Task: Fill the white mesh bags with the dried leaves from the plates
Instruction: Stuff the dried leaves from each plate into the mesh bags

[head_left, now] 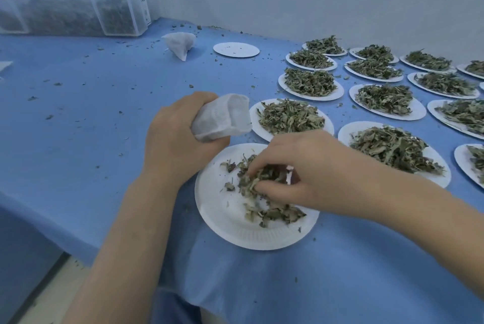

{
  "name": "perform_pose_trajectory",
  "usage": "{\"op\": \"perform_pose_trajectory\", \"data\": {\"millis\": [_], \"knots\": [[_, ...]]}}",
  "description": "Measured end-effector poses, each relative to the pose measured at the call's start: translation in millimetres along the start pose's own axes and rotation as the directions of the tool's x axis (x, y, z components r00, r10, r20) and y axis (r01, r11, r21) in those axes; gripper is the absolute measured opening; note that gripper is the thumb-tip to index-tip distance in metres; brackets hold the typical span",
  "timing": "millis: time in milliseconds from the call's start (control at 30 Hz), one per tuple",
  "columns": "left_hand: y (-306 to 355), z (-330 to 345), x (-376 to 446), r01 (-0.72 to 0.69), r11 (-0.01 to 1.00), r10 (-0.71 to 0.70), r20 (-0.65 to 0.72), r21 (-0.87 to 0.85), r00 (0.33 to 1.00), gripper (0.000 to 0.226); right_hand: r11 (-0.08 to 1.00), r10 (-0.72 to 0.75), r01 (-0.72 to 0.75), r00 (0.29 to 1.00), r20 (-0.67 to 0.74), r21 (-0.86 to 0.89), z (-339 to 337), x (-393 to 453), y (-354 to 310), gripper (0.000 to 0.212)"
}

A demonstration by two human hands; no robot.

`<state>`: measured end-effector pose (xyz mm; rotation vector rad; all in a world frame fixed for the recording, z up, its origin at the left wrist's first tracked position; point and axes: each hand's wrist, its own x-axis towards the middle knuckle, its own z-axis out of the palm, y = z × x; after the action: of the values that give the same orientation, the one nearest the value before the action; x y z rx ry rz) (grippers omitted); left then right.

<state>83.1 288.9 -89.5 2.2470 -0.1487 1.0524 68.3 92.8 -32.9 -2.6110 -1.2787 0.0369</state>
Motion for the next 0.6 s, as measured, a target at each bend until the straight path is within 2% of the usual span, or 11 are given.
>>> {"op": "perform_pose_trajectory", "data": {"millis": [233,333,600], "knots": [[2,-1,-1,-0.047,0.998,0.051,0.109,-0.036,0.993,0.044,0.972,0.07,-0.011,0.968,-0.243,0.237,-27,-4,10,0.02],[2,0,-1,-0.048,0.998,0.052,0.15,-0.035,0.987,0.048,0.958,0.115,-0.025,0.946,-0.304,0.285,-32,0,11,0.021],[5,3,-3,-0.017,0.992,0.036,0.148,-0.125,0.988,0.045,0.996,0.084,-0.066,0.945,-0.317,0.067,-26,21,9,0.018]]}}
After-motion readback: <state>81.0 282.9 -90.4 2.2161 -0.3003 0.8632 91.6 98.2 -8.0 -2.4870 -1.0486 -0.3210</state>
